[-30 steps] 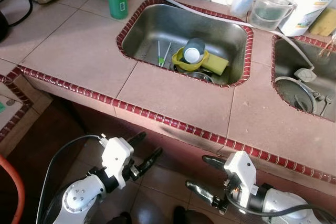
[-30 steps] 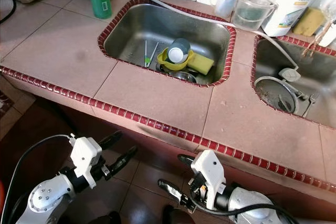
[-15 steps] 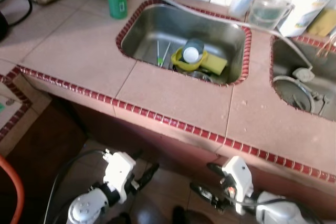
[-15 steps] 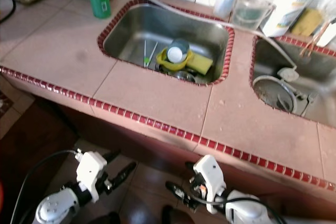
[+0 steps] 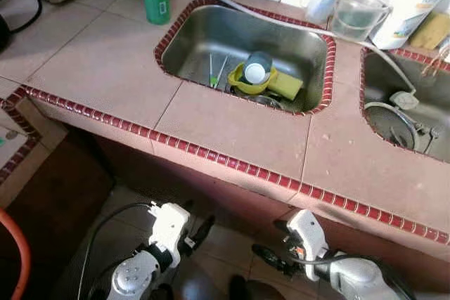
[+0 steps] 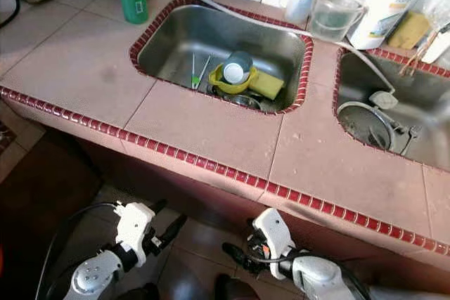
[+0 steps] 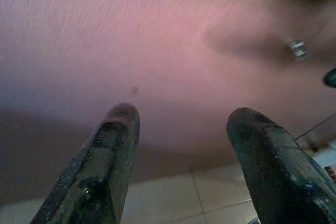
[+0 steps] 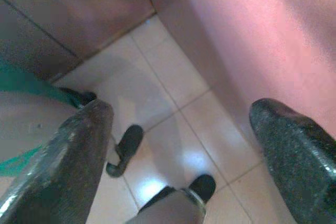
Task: Kitchen organization
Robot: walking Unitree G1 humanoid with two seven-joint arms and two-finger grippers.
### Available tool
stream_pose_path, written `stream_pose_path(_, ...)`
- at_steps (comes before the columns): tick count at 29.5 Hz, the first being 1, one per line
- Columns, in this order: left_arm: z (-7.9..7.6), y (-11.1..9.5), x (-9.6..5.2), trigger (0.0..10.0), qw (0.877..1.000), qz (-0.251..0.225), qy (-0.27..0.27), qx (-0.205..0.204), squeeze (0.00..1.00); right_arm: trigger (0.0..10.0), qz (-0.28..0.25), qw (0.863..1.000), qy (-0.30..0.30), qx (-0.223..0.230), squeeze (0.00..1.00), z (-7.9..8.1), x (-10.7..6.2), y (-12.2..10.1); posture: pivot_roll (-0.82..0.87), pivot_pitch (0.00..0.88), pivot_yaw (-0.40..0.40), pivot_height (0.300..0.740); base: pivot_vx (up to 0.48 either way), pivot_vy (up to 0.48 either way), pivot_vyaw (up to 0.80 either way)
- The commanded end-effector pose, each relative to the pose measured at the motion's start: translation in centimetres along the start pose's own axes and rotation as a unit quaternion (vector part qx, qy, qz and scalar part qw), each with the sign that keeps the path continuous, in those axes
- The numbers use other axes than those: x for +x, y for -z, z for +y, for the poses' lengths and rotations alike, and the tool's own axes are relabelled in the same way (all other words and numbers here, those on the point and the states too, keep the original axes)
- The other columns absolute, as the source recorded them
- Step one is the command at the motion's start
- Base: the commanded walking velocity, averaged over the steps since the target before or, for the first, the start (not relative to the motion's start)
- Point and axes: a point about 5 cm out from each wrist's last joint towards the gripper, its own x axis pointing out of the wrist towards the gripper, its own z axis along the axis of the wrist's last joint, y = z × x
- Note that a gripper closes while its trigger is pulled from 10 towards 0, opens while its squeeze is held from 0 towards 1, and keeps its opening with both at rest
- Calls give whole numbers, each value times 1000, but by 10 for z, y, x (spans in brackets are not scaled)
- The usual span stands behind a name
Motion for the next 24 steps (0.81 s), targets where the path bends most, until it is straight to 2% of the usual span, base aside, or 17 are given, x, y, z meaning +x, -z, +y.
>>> stream_pose_path(1,-4,13,-2,10000,1000,22,-7,-4,0,10000,25,1000,5,4,0,2,1,14,-96,301,-109,740,0,0,0)
stream_pose_path(12,-9,46,4,10000,994,94,-58,-19,0,10000,76,997,-1,0,0,11,22,41,-74,333,-108,740,0,0,0)
stream_pose_path(18,-5,61,1,10000,985,143,-98,-27,0,10000,108,993,34,12,0,11,26,54,-63,322,-99,740,0,0,0)
stream_pose_path(24,-8,74,-3,10000,974,189,-121,-36,0,10000,131,986,93,36,8,6,24,65,-54,296,-89,740,0,0,0)
